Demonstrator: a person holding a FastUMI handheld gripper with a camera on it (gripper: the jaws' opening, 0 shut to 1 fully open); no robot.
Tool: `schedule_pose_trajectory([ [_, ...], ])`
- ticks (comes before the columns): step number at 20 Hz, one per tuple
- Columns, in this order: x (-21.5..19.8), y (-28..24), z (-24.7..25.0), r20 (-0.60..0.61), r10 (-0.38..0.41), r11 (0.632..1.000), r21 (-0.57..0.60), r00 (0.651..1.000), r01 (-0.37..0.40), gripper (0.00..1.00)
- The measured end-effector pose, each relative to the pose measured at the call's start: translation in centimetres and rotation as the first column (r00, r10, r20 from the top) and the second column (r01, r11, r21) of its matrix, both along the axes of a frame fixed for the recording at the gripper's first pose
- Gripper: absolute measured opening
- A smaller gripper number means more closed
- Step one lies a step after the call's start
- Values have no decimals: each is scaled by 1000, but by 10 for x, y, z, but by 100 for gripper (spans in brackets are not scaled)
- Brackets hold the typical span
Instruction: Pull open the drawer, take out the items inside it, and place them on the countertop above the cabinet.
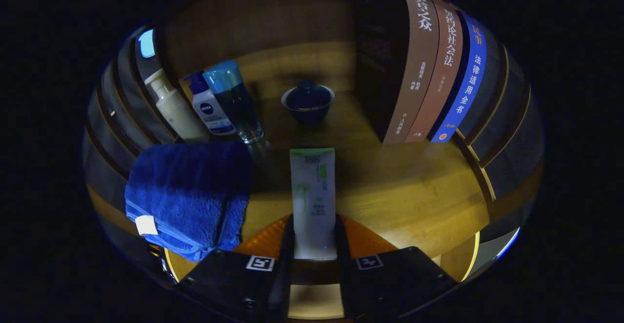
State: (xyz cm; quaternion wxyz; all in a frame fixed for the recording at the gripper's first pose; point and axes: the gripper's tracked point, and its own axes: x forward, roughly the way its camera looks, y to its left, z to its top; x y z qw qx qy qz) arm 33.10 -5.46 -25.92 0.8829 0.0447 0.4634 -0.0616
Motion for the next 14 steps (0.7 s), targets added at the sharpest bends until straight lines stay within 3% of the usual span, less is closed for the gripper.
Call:
schedule_pose_trajectory([
  [1,1,0,1,2,-4,1000,9,1000,4,49],
  [7,-7,-3,4,4,-11,1000,-11,1000,11,99],
  [14,-45,-4,61,195,2,999,-46,981,7,99],
])
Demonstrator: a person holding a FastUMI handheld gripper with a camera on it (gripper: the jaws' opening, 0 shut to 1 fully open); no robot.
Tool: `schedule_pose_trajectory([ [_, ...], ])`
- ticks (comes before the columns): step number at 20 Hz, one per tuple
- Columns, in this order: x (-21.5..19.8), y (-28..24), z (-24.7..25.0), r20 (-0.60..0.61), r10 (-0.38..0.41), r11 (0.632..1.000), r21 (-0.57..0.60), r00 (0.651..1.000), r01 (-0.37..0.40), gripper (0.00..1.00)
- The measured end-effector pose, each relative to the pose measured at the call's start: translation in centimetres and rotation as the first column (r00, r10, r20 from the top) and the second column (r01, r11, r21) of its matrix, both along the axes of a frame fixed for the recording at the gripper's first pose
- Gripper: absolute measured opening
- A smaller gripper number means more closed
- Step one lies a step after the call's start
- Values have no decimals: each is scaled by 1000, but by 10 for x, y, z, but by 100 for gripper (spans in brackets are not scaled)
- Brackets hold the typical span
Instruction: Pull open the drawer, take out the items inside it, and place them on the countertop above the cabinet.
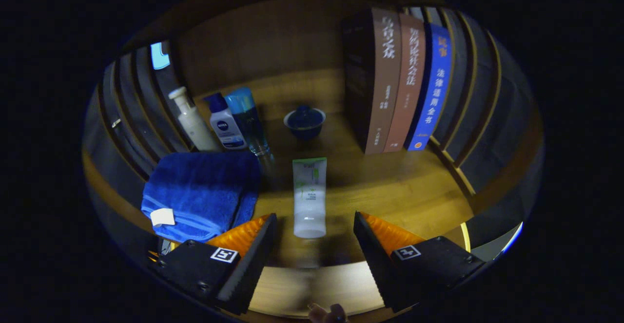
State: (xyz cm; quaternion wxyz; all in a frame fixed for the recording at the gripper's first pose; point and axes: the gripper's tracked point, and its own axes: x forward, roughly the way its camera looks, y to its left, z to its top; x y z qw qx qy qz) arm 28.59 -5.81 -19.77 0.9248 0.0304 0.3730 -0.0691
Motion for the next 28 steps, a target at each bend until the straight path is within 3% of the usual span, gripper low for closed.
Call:
schedule_pose_trajectory([
  [10,-134,9,72,280,24,1000,11,960,-29,100],
  [14,-202,13,52,364,5,999,47,931,-23,100],
  [17,-253,23,16,357,26,999,33,934,-40,99],
  [21,-282,36,-23,378,72,997,-27,923,-67,100],
  [28,-275,37,-67,324,56,998,-2,944,-58,100],
])
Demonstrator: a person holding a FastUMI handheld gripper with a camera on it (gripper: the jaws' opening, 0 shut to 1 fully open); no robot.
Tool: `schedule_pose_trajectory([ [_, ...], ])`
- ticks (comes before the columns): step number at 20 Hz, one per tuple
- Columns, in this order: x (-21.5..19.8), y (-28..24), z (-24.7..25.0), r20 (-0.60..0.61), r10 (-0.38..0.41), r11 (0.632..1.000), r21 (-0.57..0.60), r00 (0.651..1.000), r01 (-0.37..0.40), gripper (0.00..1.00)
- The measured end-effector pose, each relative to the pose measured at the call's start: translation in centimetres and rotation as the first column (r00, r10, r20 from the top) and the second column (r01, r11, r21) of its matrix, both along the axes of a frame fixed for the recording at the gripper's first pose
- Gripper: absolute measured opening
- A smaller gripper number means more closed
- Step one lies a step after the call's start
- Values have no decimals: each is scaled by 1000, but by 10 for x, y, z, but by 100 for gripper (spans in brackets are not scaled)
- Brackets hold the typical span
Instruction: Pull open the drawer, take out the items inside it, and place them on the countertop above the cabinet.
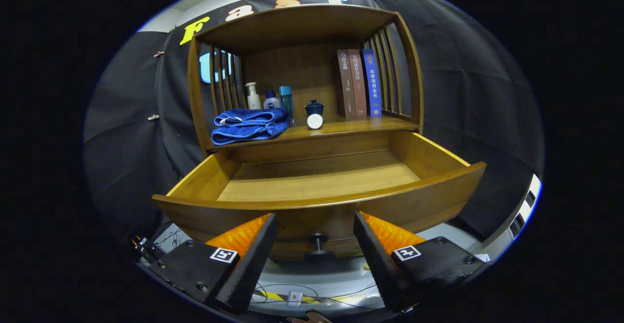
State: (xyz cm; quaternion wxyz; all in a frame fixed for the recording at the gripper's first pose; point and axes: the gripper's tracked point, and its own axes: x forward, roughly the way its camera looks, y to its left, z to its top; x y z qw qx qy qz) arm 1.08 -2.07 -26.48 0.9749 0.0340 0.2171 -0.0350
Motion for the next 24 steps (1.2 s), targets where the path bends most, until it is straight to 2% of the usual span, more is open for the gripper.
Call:
schedule_pose_trajectory([
  [4,1,-1,0,25,4,1000,-30,1000,-3,100],
  [9,15,0,1,17,0,1000,-5,1000,0,99],
  [24,162,-6,-9,47,-5,1000,-10,999,5,100],
])
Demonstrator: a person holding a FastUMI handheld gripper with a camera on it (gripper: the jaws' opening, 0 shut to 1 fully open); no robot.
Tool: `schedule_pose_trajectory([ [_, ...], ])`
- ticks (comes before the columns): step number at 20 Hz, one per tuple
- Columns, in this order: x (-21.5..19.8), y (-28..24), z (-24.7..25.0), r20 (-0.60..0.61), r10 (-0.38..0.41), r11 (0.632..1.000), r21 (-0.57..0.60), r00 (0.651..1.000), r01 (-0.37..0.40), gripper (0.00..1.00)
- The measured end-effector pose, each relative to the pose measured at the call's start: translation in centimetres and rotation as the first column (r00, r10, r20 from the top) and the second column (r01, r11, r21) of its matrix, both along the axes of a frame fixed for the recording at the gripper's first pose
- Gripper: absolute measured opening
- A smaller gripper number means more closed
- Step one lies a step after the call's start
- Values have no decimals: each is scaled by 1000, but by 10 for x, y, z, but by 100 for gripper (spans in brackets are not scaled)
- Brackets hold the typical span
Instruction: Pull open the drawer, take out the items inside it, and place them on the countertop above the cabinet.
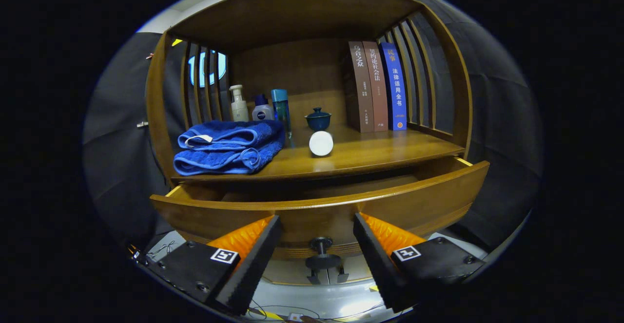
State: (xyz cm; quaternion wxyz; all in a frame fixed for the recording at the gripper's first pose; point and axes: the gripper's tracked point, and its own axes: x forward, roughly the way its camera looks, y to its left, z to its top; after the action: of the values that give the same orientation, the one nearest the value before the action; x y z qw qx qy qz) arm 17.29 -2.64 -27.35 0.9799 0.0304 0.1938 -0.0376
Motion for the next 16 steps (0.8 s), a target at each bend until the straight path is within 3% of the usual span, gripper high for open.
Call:
schedule_pose_trajectory([
  [7,34,-2,-4,16,-3,1000,0,1000,3,99],
  [16,36,-4,-6,10,-4,1000,-6,1000,4,100],
])
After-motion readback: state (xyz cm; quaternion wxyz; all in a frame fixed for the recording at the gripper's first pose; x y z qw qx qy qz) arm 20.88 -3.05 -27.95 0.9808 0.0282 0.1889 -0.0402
